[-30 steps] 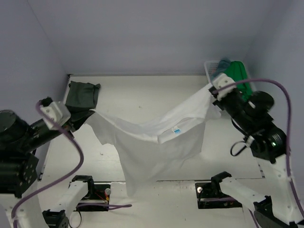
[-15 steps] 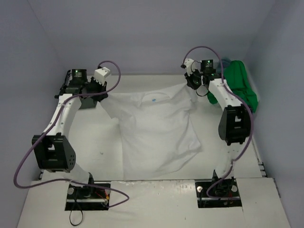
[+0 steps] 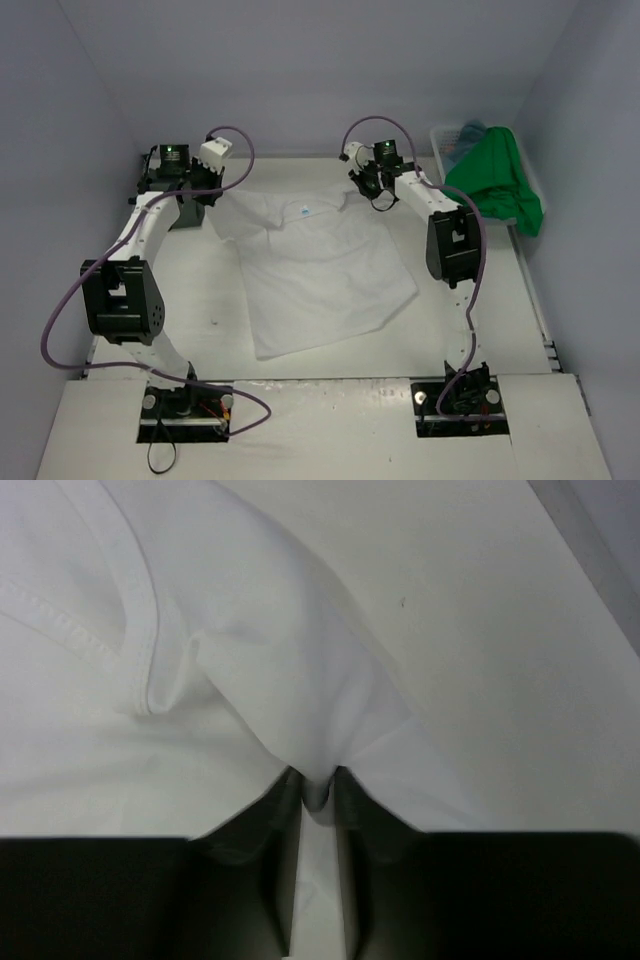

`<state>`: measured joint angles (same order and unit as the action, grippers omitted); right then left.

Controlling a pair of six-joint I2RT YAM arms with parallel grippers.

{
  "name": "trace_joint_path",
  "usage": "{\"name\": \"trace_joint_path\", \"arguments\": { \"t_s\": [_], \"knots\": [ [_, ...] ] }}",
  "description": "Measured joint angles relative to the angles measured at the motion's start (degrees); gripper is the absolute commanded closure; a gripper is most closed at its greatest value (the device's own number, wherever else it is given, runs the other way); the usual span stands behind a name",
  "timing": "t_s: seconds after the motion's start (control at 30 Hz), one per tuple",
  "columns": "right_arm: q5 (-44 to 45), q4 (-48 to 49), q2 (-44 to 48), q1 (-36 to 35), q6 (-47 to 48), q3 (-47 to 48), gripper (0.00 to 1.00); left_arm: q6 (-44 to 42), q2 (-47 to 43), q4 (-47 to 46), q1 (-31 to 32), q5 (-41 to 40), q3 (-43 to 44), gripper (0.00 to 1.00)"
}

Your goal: Fold and stack the t-shirts

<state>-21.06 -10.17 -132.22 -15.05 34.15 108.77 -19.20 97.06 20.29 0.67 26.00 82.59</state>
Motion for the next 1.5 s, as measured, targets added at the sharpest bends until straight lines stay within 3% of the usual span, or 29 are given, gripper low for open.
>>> {"name": "trace_joint_path", "arguments": {
  "t_s": [0.03,0.2,0.33,0.57,0.63,0.73,0.83,1.1,1.5],
  "knots": [
    [2.54,0.98,-0.5,-1.22,-0.57,-0.31,0.68,0.2,0.02,-0.39,0.0,-0.17,0.0,1.0],
    [17.86,6.62,-0.59,-6.99,-2.32,-4.24,0.42,0.44,0.04,-0.96,0.0,-0.46,-0.37,1.0],
    [26.56,8.7,3.37,-10.38,-4.24,-11.98,0.42,0.44,0.04,-0.81,0.0,-0.42,-1.88,1.0],
    [22.71,2.8,28.06,-11.37,-6.67,-27.74,0.43,0.37,0.04,-0.11,0.0,-0.39,-2.58,1.0],
    [19.06,0.66,35.01,-13.03,-6.71,-29.53,0.49,0.37,0.04,0.24,0.0,-0.39,-2.73,1.0],
    [12.26,-3.43,40.11,-16.96,-5.73,-31.39,0.83,0.39,0.02,0.39,0.0,-0.37,-3.08,1.0],
    [7.28,-6.64,39.74,-20.65,-4.44,-36.2,1.0,0.42,0.0,0.52,0.0,-0.37,-4.09,1.0],
    [0.87,-14.05,29.68,-24.35,-3.17,-45.16,1.0,0.39,-0.87,2.91,0.0,-0.42,-5.33,1.0],
    [-0.48,-12.72,29.88,-28.04,-2.82,-47.52,1.0,0.42,-1.14,6.47,0.0,-3.5,-5.46,1.0]
  ]
}}
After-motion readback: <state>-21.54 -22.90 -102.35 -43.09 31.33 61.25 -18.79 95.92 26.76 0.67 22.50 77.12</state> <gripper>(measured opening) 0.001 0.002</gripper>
